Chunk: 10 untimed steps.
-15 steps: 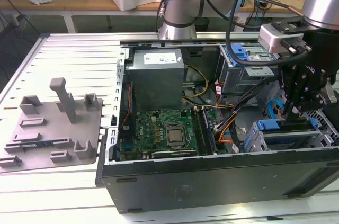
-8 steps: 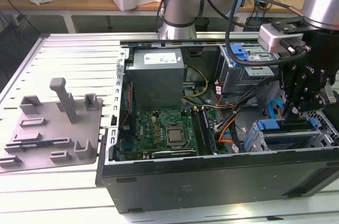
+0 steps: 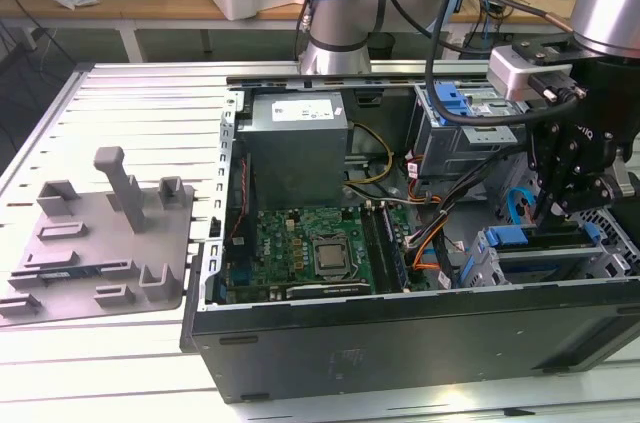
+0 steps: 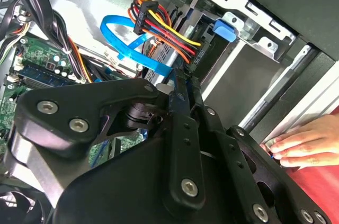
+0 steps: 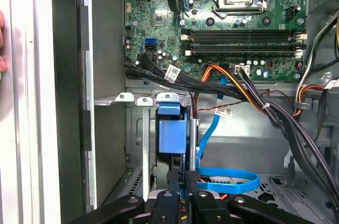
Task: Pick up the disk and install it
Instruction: 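Insert the second disk wire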
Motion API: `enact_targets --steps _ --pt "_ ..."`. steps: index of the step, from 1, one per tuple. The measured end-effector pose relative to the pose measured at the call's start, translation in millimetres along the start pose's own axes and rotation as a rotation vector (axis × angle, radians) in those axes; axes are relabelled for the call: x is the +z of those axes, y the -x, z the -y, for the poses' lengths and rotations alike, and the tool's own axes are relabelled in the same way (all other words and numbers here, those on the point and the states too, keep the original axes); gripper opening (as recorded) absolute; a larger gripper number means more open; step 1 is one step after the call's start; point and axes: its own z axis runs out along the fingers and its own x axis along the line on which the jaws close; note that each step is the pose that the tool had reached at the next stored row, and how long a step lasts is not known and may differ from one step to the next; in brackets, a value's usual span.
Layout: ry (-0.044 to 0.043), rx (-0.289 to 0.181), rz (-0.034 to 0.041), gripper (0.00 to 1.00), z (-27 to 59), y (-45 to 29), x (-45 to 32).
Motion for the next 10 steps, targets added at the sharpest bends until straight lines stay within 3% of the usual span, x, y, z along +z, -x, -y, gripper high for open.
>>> enact_targets --steps 10 --pt "0.0000 0.000 0.0001 0.16 0.0 0.4 2.9"
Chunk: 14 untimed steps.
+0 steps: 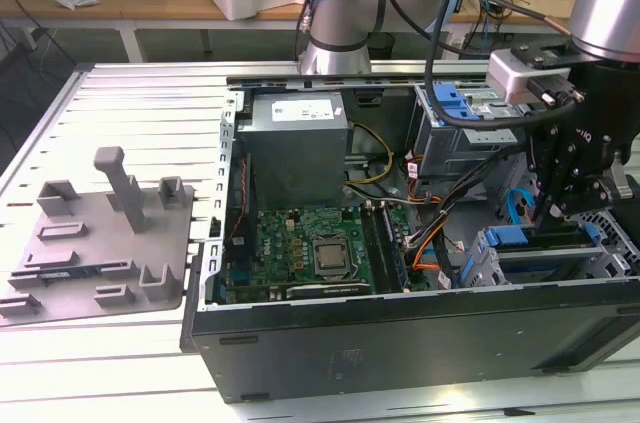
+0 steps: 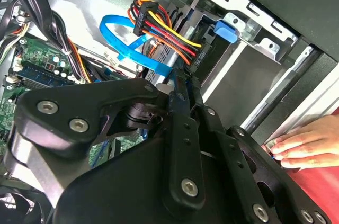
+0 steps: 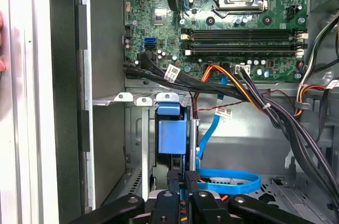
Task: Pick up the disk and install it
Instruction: 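Insert the second disk wire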
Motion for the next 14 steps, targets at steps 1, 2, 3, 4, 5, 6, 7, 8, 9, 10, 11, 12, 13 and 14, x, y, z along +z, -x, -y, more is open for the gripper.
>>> enact_targets --steps 1,2,3,4,5,6,7,8,9,10,11,12,13,14 --pt "0.0000 0.000 -0.0001 0.16 0.0 0.0 0.3" --pt "0.0001 0.000 -0.0001 0.16 -0.1 0.1 0.8" --pt "0.0001 0.000 -0.0001 0.16 -0.1 0.1 1.2" --pt "0.0001 0.000 -0.0001 0.16 -0.1 0.2 1.6" --pt "0.0000 0.000 -0.0002 0.16 -0.1 0.2 1.8" --pt "0.0001 0.000 -0.0003 0.16 -0.2 0.2 2.1" --pt "0.0001 0.000 -0.0004 0.16 -0.2 0.3 2.3" --pt "0.0000 0.000 -0.0002 0.16 -0.2 0.3 2.6" --pt "0.0000 0.000 0.0000 0.16 -0.2 0.3 2.9" --pt "0.0000 0.000 0.0001 0.16 -0.2 0.4 3.2" --pt "0.0000 0.000 0.0002 0.16 -0.2 0.4 3.4" --pt "0.0000 0.000 0.0002 0.16 -0.2 0.4 3.4" --pt "0.0000 0.000 0.0002 0.16 -0.2 0.4 3.4" --pt "0.0000 0.000 0.0002 0.16 -0.2 0.4 3.5"
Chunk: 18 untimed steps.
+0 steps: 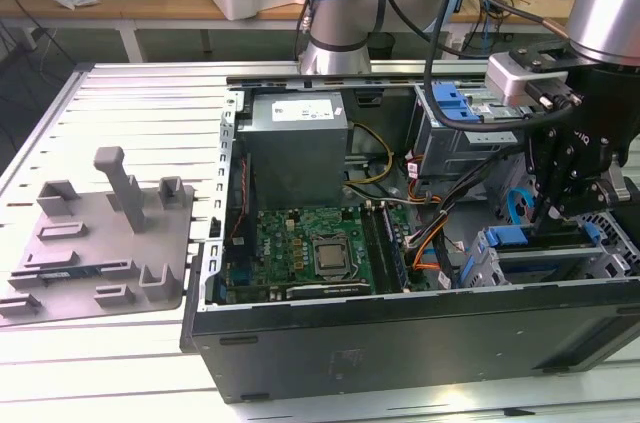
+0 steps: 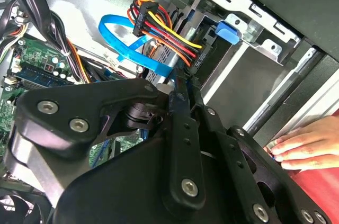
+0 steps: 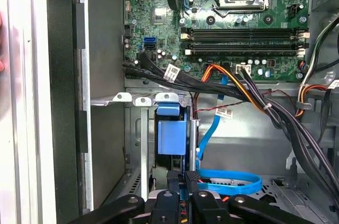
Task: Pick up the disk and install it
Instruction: 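Insert the second disk wire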
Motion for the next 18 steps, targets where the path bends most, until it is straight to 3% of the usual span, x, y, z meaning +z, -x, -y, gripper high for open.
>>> enact_targets --steps 5,9,12,13,18 --pt "0.0000 0.000 0.0010 0.16 0.1 0.0 -0.8" --pt "0.0000 0.000 0.0002 0.16 0.7 -1.2 -9.8" --pt "0.0000 0.000 0.0004 0.23 0.8 -1.2 -10.4" --pt "0.0000 0.000 0.0002 0.30 0.7 -1.2 -10.5" --pt "0.0000 0.000 0.0001 0.30 0.8 -1.3 -10.8"
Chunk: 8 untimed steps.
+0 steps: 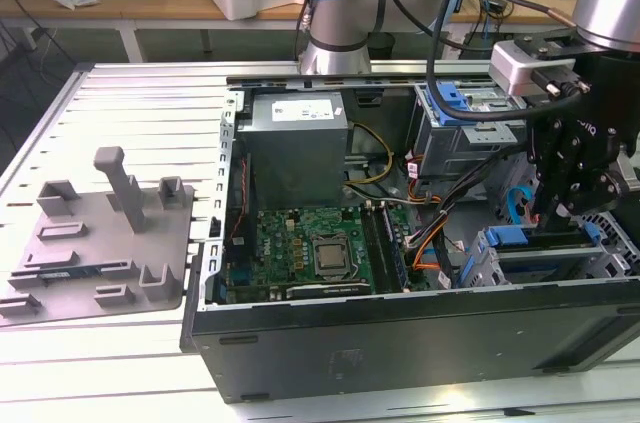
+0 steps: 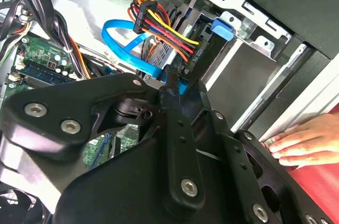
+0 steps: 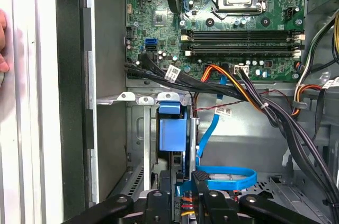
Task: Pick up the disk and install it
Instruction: 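Insert the second disk wire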
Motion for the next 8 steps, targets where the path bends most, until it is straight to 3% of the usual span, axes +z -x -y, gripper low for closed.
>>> enact_targets --steps 8 --pt "-0.0001 0.000 0.0043 0.30 0.0 0.0 0.0"
